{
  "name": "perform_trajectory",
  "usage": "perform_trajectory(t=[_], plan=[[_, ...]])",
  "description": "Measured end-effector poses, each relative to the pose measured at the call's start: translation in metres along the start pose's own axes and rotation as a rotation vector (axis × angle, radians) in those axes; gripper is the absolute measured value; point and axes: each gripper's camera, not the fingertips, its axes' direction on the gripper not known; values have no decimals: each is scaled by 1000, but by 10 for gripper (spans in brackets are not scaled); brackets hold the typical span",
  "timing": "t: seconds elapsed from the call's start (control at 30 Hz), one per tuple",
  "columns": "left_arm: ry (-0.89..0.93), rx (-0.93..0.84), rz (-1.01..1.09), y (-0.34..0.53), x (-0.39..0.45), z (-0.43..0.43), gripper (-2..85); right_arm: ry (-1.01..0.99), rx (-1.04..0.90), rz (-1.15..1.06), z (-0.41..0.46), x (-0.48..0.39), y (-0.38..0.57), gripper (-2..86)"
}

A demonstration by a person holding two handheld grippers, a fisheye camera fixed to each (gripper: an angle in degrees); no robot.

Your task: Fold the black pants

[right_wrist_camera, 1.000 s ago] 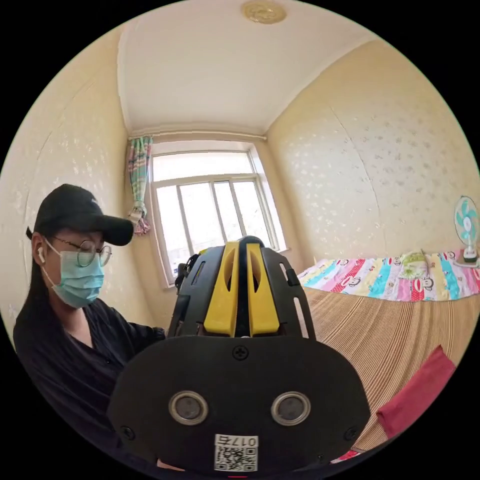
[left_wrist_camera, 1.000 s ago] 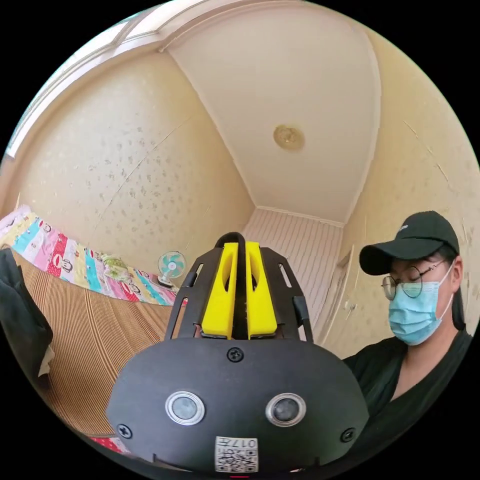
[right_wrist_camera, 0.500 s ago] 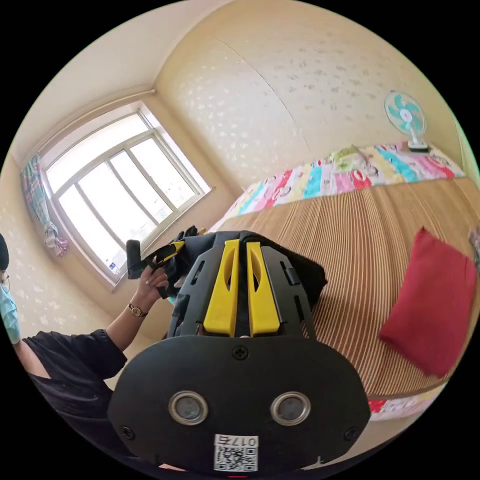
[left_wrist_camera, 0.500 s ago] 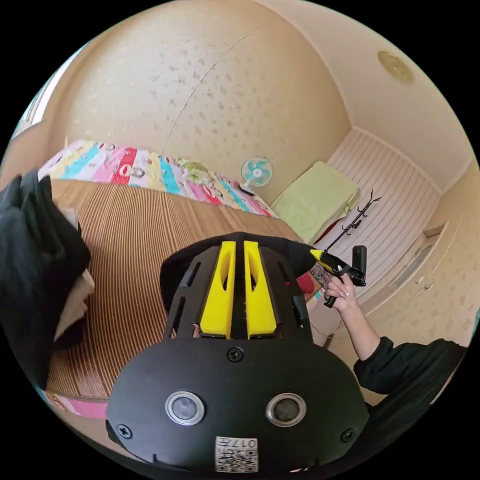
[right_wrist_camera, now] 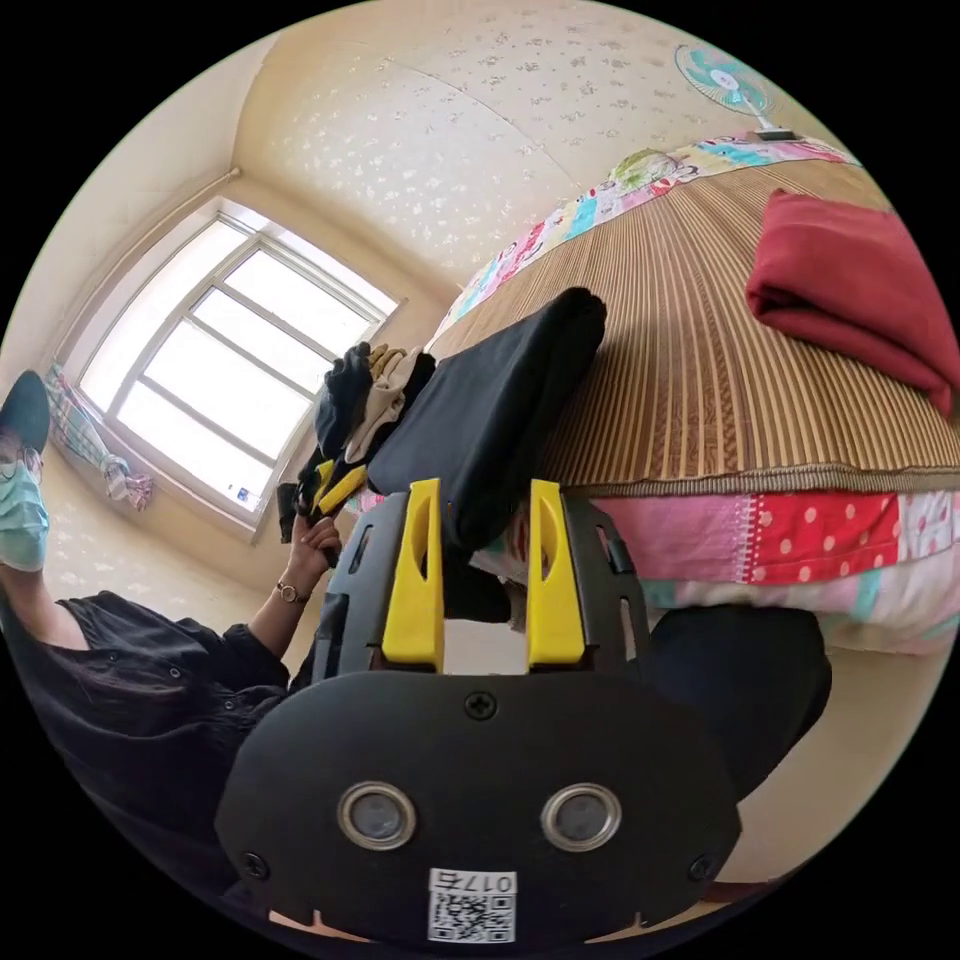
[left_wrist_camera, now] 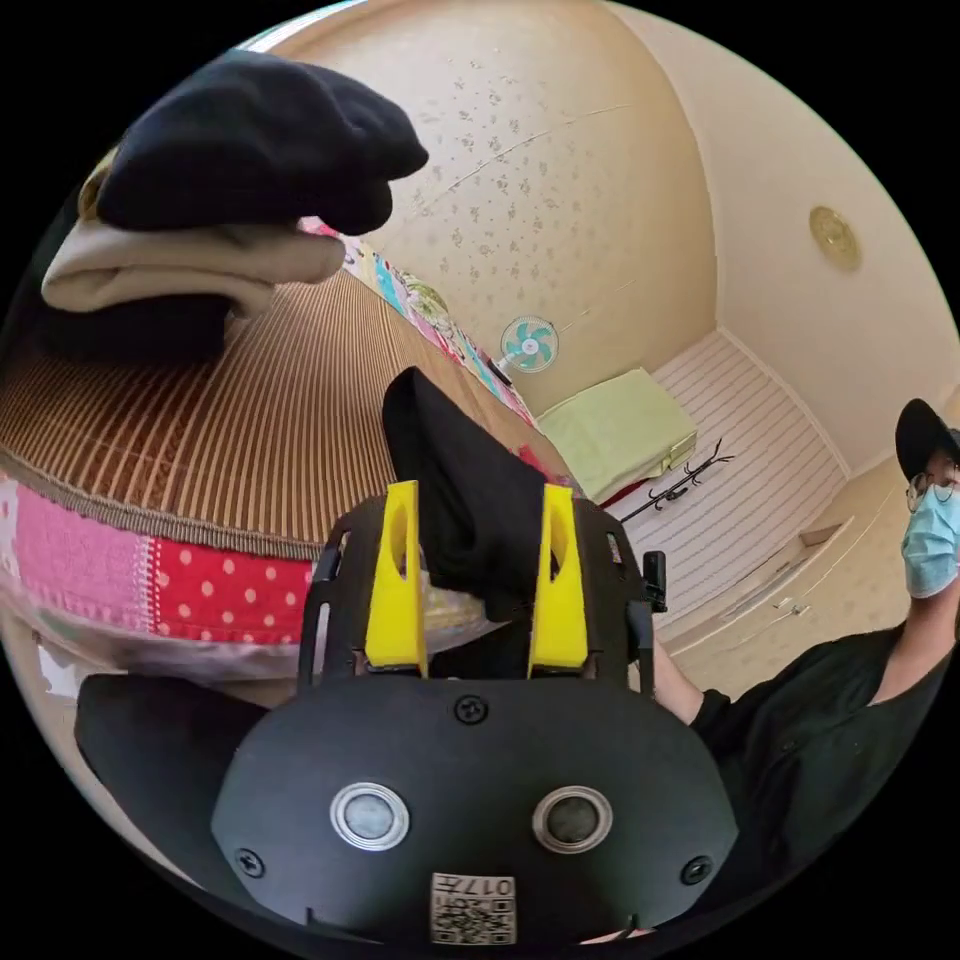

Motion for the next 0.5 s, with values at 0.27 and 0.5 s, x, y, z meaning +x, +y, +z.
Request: perform_trajectory(t=[0.27, 0.5], plan=[[-147, -331, -114, -49, -32, 96, 167, -65, -137, 193, 79, 70, -33, 150], [32, -274, -241, 1, -40, 81, 138, -156, -175, 244, 61, 87, 32, 165]])
